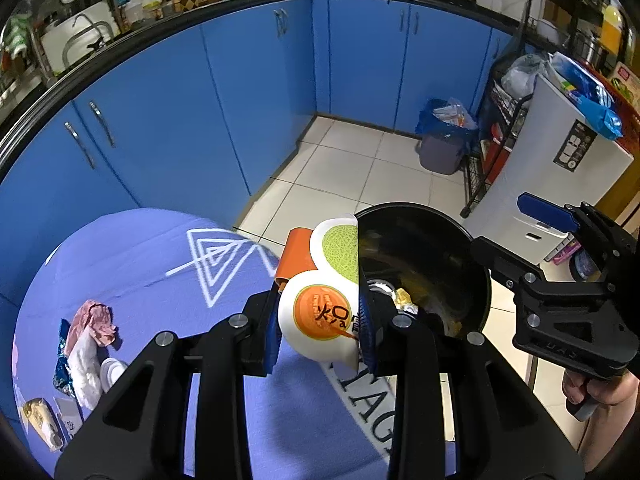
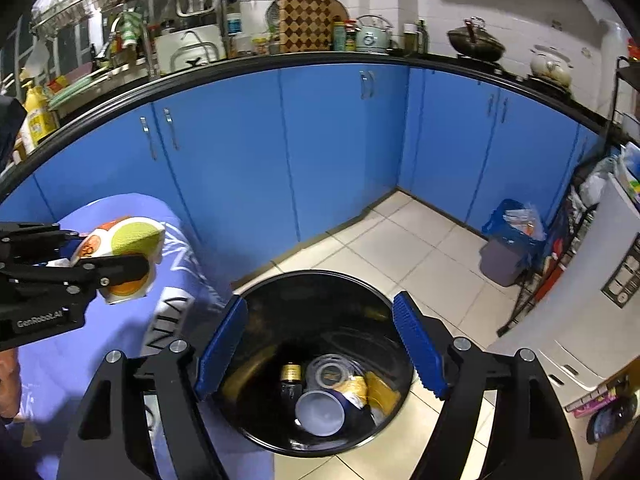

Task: Collect trash
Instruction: 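Open the right tool to drop the blister pack while the left tool drops the wrapper into the bin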

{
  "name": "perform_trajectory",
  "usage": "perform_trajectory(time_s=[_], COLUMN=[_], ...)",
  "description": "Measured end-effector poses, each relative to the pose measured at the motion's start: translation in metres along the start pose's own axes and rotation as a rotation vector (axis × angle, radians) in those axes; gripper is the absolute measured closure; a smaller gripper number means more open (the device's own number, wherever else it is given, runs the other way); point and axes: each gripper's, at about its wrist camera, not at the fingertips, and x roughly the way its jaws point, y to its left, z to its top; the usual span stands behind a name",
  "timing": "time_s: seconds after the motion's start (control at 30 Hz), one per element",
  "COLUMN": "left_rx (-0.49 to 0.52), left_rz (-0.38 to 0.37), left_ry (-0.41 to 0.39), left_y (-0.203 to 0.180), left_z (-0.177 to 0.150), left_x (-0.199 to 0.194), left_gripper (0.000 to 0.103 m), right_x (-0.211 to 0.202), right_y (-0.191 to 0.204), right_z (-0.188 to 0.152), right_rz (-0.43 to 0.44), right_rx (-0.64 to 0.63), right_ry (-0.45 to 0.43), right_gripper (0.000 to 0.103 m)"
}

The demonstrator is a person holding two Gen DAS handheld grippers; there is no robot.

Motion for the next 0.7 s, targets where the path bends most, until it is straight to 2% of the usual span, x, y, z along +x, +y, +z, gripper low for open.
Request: perform_trajectory(time_s=[0.53,0.57,0.63,0.7], left_rx=[0.058,0.060,0.053,0.050], left_rz=[-0.041,-0.039,-0.028,-0.012], left_ry=[-0.014,-0.011,-0.018,-0.064], left_y=[-0.036,-0.038,-0.037,-0.035], left_z=[0.018,0.019,0.018,0.016], left_x=[0.001,0.001,-0.001,-0.009], left_gripper=[0.068,0.065,0.022,0.019], right_x=[-0.012,-0.013,-0.013,-0.014], right_y=[-0.041,-0.040,-0.041,-0.039], right_z=[-0.014,-0.014,-0.014,-0.015], right_rz=[-0.017,-0.018,-0.015,-0.011], right_rx=[0.102,0.102,0.102,0.102], right_ry=[0.000,0.000,0.000,0.001], right_gripper=[0.029,0.029,0.029,0.029])
